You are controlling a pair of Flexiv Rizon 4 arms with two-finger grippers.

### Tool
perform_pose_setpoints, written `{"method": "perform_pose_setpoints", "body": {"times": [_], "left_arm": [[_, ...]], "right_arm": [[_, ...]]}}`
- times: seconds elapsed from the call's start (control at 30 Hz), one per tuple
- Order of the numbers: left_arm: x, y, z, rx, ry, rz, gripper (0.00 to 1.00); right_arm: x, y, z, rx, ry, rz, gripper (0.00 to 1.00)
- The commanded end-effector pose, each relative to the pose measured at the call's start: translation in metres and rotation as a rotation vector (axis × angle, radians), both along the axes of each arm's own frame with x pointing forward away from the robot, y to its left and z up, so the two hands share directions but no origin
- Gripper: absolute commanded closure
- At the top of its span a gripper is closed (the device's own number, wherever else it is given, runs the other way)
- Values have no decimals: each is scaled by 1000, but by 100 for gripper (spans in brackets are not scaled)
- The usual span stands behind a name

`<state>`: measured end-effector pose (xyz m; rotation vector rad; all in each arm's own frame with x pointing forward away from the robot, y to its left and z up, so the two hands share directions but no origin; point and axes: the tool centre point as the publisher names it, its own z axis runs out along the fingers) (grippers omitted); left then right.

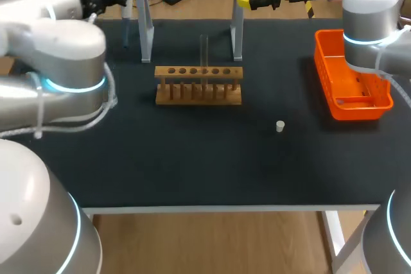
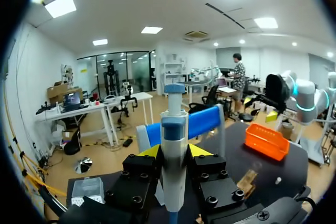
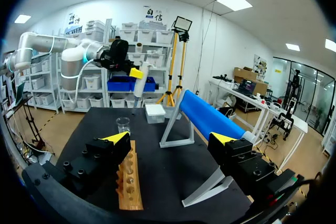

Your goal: Invert the test tube, pick up the pipette, mount the tip to pipette, aspirate from beaker and dispense into the tube, eject the tip, return the pipette, and cap with the stopper.

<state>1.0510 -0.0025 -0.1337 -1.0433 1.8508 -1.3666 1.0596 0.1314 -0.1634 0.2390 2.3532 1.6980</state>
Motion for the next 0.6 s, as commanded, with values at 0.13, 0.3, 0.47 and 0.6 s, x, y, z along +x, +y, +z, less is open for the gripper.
{"method": "perform_pose_setpoints", "body": {"times": [0.13,0.3,0.47,0.6], "left_arm": [[47,-33,-9,32,54,127,100],[63,-35,-11,34,74,185,100],[78,-37,-13,33,84,219,100],[87,-35,-15,35,94,244,100]], "right_arm": [[0,-1,1,-2,2,3,0],[0,-1,1,-2,2,3,0],[0,-1,1,-2,2,3,0],[0,-1,1,-2,2,3,0]]}}
